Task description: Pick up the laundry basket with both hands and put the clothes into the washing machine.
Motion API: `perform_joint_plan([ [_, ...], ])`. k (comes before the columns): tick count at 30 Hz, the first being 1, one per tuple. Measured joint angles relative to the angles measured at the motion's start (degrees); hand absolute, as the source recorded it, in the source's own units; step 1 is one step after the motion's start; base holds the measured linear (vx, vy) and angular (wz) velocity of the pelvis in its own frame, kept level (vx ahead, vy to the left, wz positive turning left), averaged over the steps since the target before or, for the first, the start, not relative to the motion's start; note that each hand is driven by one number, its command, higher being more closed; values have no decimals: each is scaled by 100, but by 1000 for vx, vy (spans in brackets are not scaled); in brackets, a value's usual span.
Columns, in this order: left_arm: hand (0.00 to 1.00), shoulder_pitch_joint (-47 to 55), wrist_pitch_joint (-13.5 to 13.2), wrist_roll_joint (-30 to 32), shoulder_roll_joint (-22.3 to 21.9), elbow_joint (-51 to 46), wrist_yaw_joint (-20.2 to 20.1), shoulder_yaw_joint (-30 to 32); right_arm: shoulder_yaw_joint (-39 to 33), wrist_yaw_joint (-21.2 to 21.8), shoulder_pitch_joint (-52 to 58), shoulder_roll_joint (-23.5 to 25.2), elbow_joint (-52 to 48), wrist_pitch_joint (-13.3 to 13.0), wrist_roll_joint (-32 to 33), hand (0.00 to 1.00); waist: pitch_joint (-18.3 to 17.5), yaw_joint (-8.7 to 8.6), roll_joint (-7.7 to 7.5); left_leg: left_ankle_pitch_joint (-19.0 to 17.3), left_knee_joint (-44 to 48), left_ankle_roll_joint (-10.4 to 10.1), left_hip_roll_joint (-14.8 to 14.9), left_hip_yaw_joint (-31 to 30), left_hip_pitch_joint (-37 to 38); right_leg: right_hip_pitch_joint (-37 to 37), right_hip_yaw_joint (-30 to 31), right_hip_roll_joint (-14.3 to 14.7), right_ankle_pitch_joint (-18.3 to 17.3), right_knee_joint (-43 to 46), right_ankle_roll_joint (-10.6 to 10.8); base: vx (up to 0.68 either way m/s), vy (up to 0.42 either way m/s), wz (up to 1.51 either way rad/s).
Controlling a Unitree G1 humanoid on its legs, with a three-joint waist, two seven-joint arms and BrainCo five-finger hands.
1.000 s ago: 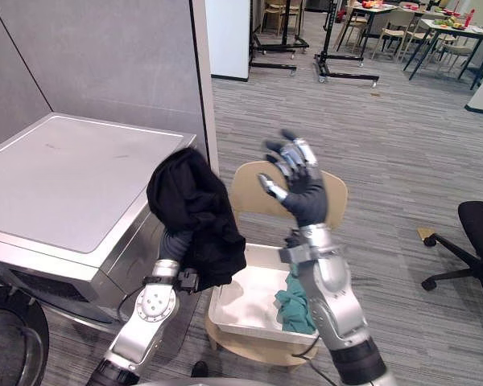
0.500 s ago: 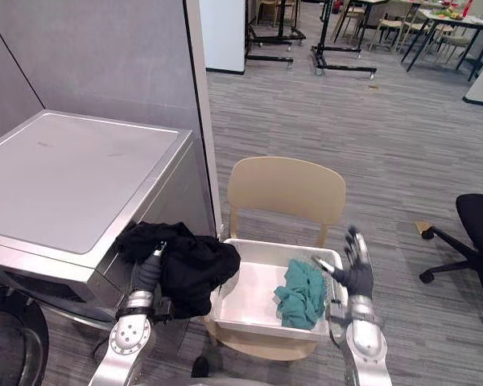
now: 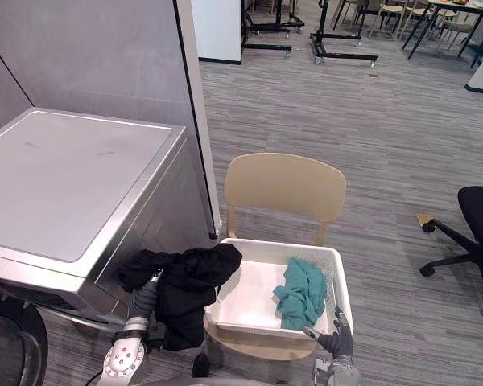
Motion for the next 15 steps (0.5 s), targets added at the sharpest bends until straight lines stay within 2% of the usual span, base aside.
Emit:
perform_joint_plan([
  [5, 100, -10, -1, -3, 5, -26, 7, -4, 240, -2, -272, -17, -1, 29, -12, 0, 163, 15, -26, -25, 29, 7, 31, 186, 73, -14, 151, 9, 4, 14, 3, 37, -9, -16],
  [9, 100, -49, -23, -5, 44, -847, 63, -28, 502, -23, -599, -26, -64, 44, -199, 0, 384, 69, -156, -45, 42, -9, 88, 407, 37, -231, 389, 59, 52, 153, 4, -17, -4, -31],
  [11, 100, -235, -141, -6, 59, -1187, 136, -51, 533, -70, -688, -24, -229, 69, -204, 0, 552, 52, -162, -81, 50, -10, 87, 375, -11, -373, 382, 66, 24, 443, 38, -49, -8, 2],
  [14, 100, -737, -260, -14, 63, -1512, 246, -43, 577, -225, -704, -88, -496, 74, -202, 0, 750, 19, -130, -222, 504, 177, 54, -5, -386, -506, 286, 8, -53, 948, 228, -91, 16, 64],
  [15, 100, -861, -357, -58, 21, -1596, 294, -46, 577, -250, -729, -80, -551, 72, -201, 0, 805, 8, -46, -205, 540, 209, 43, -210, -458, -660, 348, -34, -467, 1850, 244, 9, -32, 116],
])
